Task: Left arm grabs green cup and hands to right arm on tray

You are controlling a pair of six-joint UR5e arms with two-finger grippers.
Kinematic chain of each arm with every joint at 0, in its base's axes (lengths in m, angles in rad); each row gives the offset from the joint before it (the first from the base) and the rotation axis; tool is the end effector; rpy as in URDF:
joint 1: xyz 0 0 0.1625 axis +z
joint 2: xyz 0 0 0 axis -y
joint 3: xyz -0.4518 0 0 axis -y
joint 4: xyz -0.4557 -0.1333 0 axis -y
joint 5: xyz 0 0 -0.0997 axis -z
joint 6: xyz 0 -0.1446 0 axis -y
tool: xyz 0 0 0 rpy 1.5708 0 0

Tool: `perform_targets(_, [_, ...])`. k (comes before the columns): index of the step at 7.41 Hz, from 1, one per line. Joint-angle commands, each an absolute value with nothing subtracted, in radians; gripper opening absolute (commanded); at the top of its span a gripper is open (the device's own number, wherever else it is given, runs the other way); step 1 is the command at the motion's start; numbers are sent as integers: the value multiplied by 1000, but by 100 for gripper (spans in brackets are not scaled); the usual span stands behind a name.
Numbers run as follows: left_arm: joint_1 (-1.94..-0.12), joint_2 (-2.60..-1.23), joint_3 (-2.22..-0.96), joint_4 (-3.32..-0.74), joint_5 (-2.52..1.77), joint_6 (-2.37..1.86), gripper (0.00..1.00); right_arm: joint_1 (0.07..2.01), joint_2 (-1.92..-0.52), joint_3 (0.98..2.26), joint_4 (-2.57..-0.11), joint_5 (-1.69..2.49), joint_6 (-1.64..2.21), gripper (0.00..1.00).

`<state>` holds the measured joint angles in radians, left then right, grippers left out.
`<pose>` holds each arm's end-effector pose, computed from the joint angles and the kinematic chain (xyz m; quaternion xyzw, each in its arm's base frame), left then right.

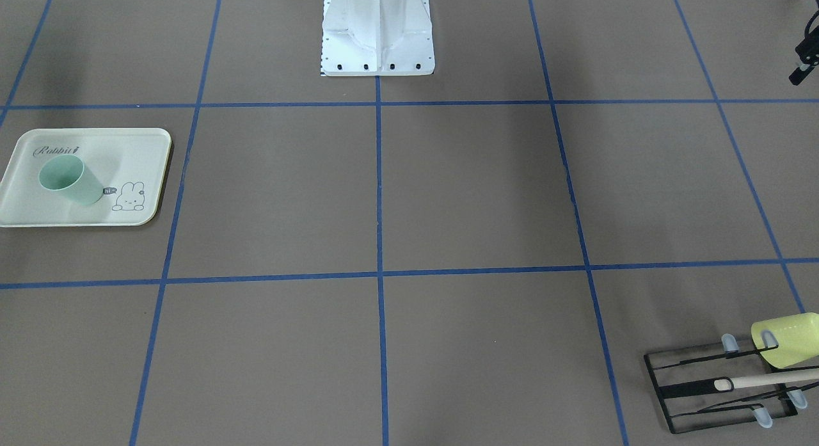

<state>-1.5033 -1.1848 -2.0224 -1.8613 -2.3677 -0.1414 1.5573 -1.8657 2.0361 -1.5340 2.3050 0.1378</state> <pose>-0.0019 -0.4144 0.6111 0.1225 0.3968 0.0352 0.9090 0.0305 -0.4379 0.6021 0.0693 -0.3633 0.0206 0.9289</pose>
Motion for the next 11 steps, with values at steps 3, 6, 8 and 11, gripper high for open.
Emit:
perform_targets(3, [-1532,-1236,-1928,-1761,-2372,-199,100,1569,-1875,2029,-1531,2303,95,100])
perform_targets(6, [-1529,-1498,-1777,-1606,-2379,-161,100,1520,-1850,2032,-1537,2299,112,100])
perform_targets(8, [-1534,-1468,-1792,-1606,-2407,-117,100,1473,-1714,2008,-1697,2283,112,100])
perform_targets(11, [-1536,-1428,-1819,-1611,-2407,-120,100,1471,-1693,2006,-1769,2283,95,100])
